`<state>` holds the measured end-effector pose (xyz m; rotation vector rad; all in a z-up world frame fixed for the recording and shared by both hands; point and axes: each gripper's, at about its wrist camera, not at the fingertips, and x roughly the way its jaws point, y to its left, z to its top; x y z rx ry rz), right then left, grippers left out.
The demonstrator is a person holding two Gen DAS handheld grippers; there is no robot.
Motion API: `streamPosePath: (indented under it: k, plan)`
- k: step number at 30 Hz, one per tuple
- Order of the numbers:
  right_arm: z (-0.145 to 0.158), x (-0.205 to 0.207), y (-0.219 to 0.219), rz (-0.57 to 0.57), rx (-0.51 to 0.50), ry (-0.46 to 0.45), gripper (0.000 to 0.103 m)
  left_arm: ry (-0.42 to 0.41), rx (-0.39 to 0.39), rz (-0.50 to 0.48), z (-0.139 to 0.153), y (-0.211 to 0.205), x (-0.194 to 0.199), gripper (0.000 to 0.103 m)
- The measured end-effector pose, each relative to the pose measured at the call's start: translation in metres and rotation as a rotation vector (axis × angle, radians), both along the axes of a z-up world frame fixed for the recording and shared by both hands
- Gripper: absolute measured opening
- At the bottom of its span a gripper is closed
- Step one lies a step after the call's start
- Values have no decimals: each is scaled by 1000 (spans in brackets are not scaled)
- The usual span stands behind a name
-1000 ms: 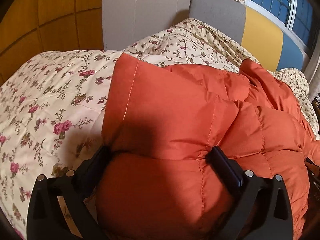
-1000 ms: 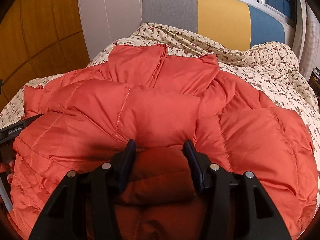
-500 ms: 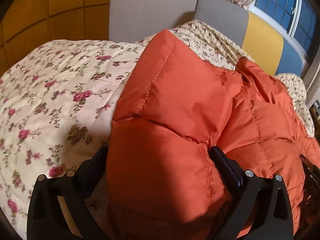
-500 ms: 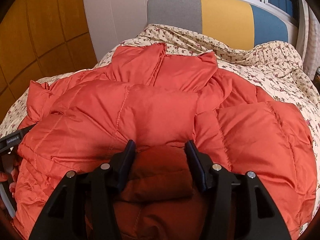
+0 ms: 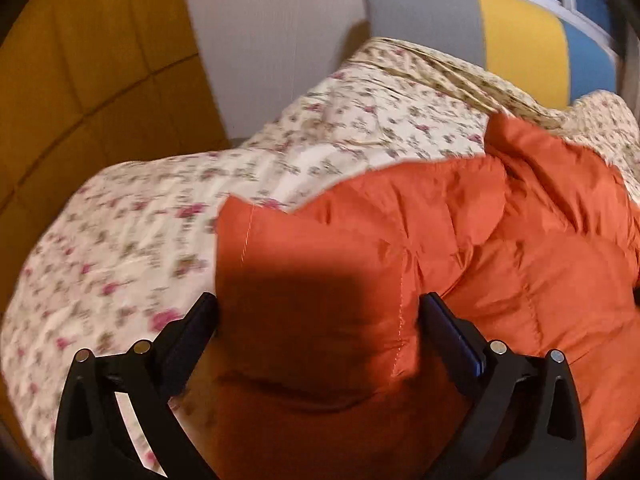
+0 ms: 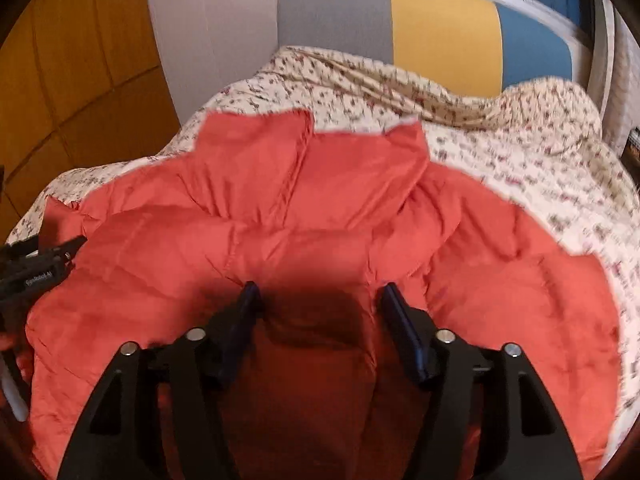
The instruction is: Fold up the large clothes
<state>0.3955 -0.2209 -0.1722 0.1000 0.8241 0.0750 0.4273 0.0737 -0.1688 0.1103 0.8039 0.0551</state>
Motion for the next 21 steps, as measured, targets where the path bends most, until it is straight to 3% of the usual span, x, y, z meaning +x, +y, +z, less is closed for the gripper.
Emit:
streamPosePath:
  k: [5, 12, 18, 21]
  plan:
    - [-14, 2, 2, -5, -6, -15, 68, 53, -183, 10, -17, 25, 11, 100]
    - [-13, -3, 0, -5, 0, -26, 70, 31, -177, 23, -15, 19, -1, 100]
    - [6, -27, -11, -29, 39, -58, 76, 16, -307, 64, -7, 39, -43, 100]
    - [18, -51, -17, -22, 57, -33, 78, 25, -321, 67, -1, 42, -65, 100]
